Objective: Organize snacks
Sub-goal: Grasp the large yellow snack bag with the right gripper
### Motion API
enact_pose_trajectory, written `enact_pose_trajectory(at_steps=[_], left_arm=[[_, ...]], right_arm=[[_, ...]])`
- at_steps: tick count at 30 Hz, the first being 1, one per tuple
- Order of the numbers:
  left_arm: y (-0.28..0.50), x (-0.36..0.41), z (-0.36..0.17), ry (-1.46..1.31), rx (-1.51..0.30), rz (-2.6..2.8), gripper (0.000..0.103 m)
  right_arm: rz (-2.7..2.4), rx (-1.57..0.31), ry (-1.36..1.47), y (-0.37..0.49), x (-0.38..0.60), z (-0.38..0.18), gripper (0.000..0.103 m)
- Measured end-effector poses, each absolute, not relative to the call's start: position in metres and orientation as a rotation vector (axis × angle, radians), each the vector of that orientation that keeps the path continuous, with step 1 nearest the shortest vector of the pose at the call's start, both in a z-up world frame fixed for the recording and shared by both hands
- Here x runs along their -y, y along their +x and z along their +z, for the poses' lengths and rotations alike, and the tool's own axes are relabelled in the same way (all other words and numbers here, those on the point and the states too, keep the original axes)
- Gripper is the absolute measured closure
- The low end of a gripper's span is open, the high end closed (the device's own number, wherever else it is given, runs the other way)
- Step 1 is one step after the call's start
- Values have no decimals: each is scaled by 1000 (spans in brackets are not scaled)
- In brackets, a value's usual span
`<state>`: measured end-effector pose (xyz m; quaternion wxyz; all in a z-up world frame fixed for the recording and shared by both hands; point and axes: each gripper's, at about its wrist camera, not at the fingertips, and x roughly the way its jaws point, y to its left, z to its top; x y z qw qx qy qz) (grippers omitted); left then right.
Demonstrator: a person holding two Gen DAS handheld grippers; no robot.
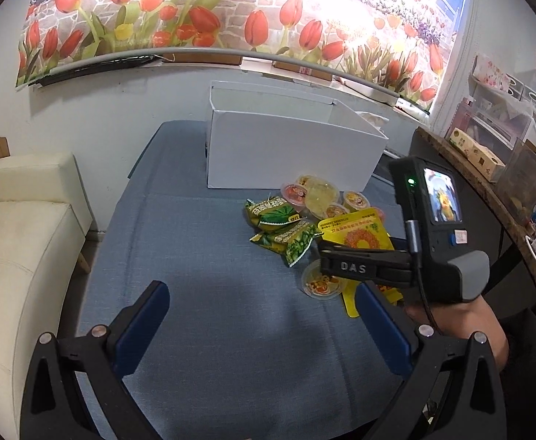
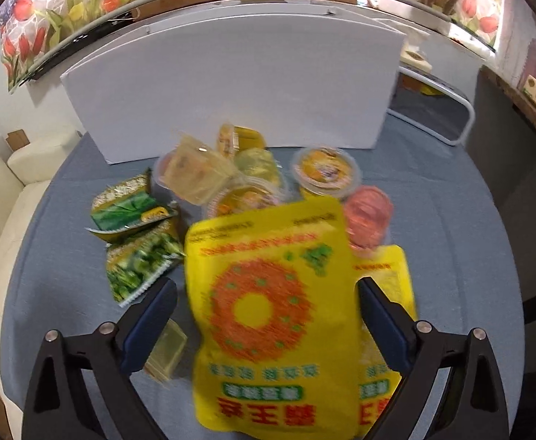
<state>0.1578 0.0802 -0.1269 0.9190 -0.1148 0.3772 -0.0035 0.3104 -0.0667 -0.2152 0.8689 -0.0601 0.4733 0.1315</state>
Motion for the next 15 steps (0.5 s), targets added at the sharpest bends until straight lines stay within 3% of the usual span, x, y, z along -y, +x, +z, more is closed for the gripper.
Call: enact_pose_trajectory(at_steps=[6, 15], left_arm=[[158, -88, -130, -255, -777, 2, 0], [156, -96, -138, -285, -787, -4, 0]], right_arm=[[265, -1030, -131, 320, 51, -216, 5], [342, -1084, -63, 339, 67, -213, 30]])
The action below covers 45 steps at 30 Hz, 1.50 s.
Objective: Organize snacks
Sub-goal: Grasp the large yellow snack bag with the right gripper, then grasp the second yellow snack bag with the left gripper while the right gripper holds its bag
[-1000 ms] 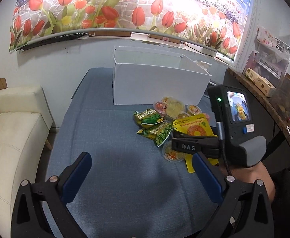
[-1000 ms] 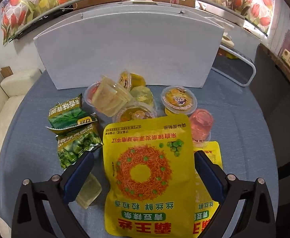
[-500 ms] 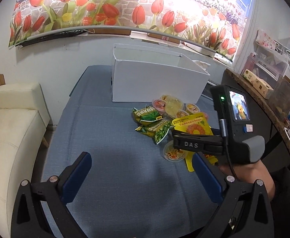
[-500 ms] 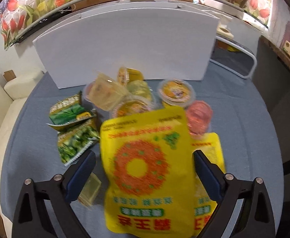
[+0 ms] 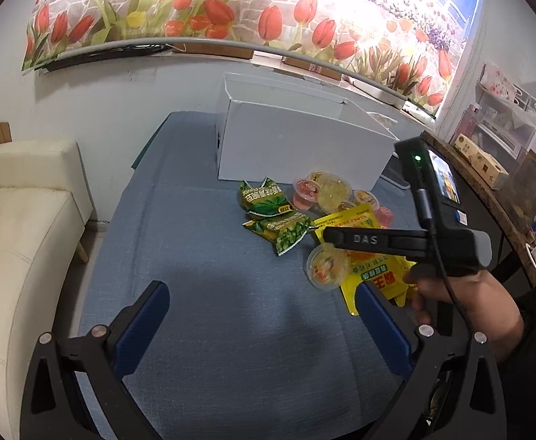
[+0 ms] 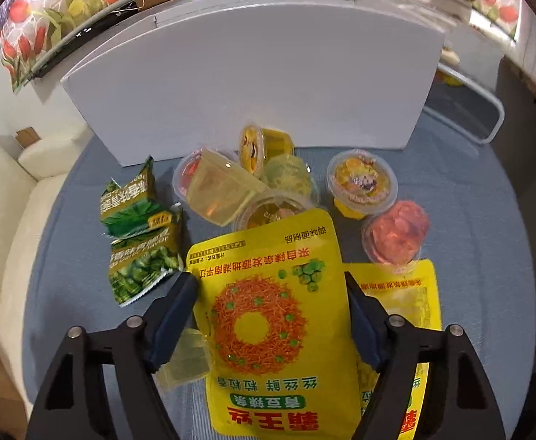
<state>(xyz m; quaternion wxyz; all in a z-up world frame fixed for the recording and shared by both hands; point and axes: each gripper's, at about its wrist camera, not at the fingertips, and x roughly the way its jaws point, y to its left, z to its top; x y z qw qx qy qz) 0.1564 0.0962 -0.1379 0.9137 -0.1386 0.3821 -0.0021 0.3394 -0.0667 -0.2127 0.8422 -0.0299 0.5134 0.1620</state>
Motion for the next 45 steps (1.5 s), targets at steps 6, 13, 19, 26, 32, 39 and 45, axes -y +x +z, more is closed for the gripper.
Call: enact_pose_trajectory(at_steps=[6, 13, 19, 26, 32, 39, 45], left_arm=[[158, -96, -139, -287, -785, -2, 0], [156, -91, -137, -279, -778, -10, 0], [156, -85, -135, -266, -775, -10, 0], [159, -75, -133, -223, -779, -2, 0], [164, -53, -131, -189, -786, -45, 0], [184, 13, -137, -121, -799, -108, 0], [225, 73, -157, -104, -858, -87, 0]], right_arm=[[385, -1054, -95, 322, 76, -205, 63], [463, -1025, -118, 298, 76, -191, 89], [480, -988, -166, 272, 78, -186, 91], [463, -913, -200, 244, 76, -157, 91], [418, -848, -196, 229, 102, -136, 91], [299, -803, -172, 221, 176, -114, 91], [227, -795, -144, 213, 235, -107, 91]])
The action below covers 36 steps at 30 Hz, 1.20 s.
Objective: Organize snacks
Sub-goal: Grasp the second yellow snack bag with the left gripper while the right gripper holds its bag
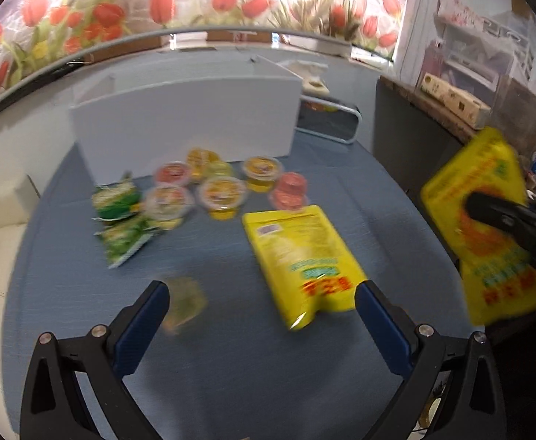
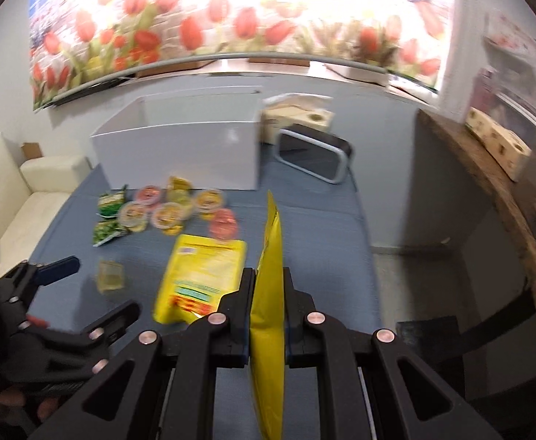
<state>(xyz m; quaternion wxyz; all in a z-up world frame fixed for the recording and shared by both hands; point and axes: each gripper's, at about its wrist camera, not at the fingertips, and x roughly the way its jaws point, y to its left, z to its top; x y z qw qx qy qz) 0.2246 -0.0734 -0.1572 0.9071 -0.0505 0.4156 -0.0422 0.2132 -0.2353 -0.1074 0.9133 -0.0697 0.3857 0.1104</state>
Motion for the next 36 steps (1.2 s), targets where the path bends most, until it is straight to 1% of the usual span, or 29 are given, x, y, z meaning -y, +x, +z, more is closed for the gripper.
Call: enact_pose_trajectory(at_steps=[9, 17, 18, 19, 20, 21, 22, 23, 24, 28, 30, 31, 32, 36], left_arm=[[273, 140, -184, -6, -914, 64, 0], [289, 144, -211, -41, -997, 54, 0], [290, 144, -213, -43, -1003, 55, 2], [289, 142, -213, -54, -991, 49, 5], [289, 143, -211, -54, -984, 46, 12], [287, 143, -210, -53, -980, 35, 16], [287, 144, -209, -48, -983, 28, 18], [286, 144, -208, -46, -980, 29, 30], [284, 144, -206, -45, -970, 28, 46], [279, 141, -202, -49, -973, 3, 51], [275, 138, -201, -50, -971, 0, 55], [273, 136, -200, -55, -970, -3, 60], [271, 134, -199, -64, -976, -13, 63], [261, 132, -189, -40, -946, -16, 67]], right_arm=[[223, -807, -82, 212, 275, -118, 91], [242, -801, -73, 211, 278, -118, 91], [243, -801, -71, 211, 278, -118, 91], [243, -800, -71, 211, 278, -118, 91], [242, -801, -71, 211, 278, -118, 91], [243, -802, -71, 211, 278, -119, 91], [243, -803, -69, 211, 279, -119, 91], [243, -805, -68, 211, 278, -119, 91], [243, -805, -68, 211, 278, -119, 91], [245, -805, -73, 211, 277, -119, 91], [247, -806, -74, 211, 275, -119, 91], [248, -805, -75, 211, 274, -119, 91], [252, -804, -76, 210, 274, -119, 91], [258, -802, -80, 209, 269, -118, 91]])
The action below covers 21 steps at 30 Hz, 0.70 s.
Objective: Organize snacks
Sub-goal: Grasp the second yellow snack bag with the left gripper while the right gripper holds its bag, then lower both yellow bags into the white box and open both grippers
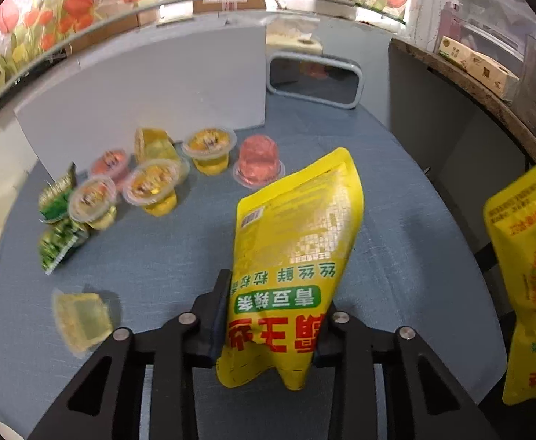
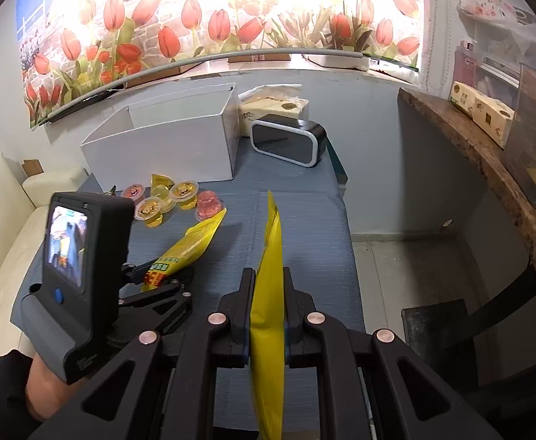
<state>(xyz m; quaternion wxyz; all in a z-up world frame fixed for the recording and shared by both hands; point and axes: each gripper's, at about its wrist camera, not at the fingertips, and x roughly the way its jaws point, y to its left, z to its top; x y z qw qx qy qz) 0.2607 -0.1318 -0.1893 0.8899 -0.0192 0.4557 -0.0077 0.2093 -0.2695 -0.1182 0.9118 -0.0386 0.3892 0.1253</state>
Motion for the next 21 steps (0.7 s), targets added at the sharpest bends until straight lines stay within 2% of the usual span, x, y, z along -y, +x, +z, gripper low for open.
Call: enact_pose_trajectory(at_steps=[12, 21], left_arm=[[240, 107, -156, -53, -887, -23, 70], [256, 51, -108, -90, -835, -3, 70]], right_arm=[[285, -785, -94, 207, 252, -111, 91], [381, -728, -94, 245, 206, -78, 91]])
